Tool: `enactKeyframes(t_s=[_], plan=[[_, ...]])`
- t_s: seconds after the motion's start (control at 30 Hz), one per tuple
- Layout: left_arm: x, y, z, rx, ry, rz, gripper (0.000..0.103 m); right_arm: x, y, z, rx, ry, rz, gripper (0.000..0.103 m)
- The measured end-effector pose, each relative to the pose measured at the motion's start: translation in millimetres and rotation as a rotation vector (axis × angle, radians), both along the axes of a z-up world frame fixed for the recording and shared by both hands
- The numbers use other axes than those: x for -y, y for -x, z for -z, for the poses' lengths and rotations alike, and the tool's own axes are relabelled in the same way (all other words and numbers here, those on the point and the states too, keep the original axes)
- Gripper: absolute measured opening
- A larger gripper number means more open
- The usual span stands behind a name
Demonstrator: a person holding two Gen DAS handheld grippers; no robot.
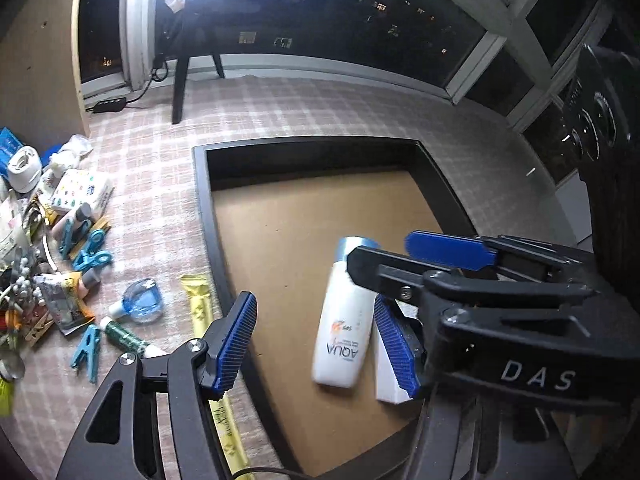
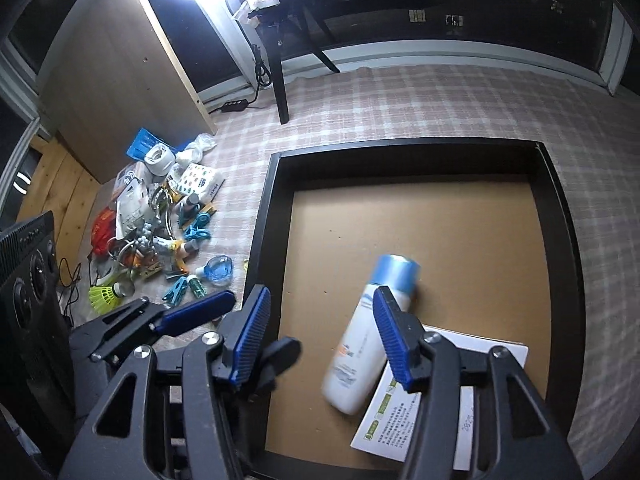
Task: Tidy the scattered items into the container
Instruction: 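Carry the white bottle to the tray and release it with the right gripper, then grasp the yellow shuttlecock with the left gripper while the right grasps the green tube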
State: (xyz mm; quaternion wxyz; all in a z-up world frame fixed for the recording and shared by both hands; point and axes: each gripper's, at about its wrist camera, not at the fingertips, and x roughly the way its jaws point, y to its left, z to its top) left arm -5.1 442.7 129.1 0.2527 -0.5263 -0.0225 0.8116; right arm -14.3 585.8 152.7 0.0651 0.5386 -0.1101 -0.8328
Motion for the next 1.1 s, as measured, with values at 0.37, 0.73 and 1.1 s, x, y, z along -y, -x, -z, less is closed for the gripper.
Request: enactKeyframes(t_s=[0.37,0.73,1.1], plan=[[48.1,-7.8,-9.3,-0.038,0.070,-0.087,0.059,28.4,-6.0,-3.0,-0.050,-0.056,-0.024,0.065],[169.2,-20.7,-7.7,-0.050,0.150,-0.278,0.059,79.8,-6.9,1.8,-0.064,-0.018,-0.120,0.066],[327.6,-43.4,25.4,0.021,0.205,-0.487,0.059,144.7,-1.2,28.3,-0.014,-0.091,-0.214,0.065]])
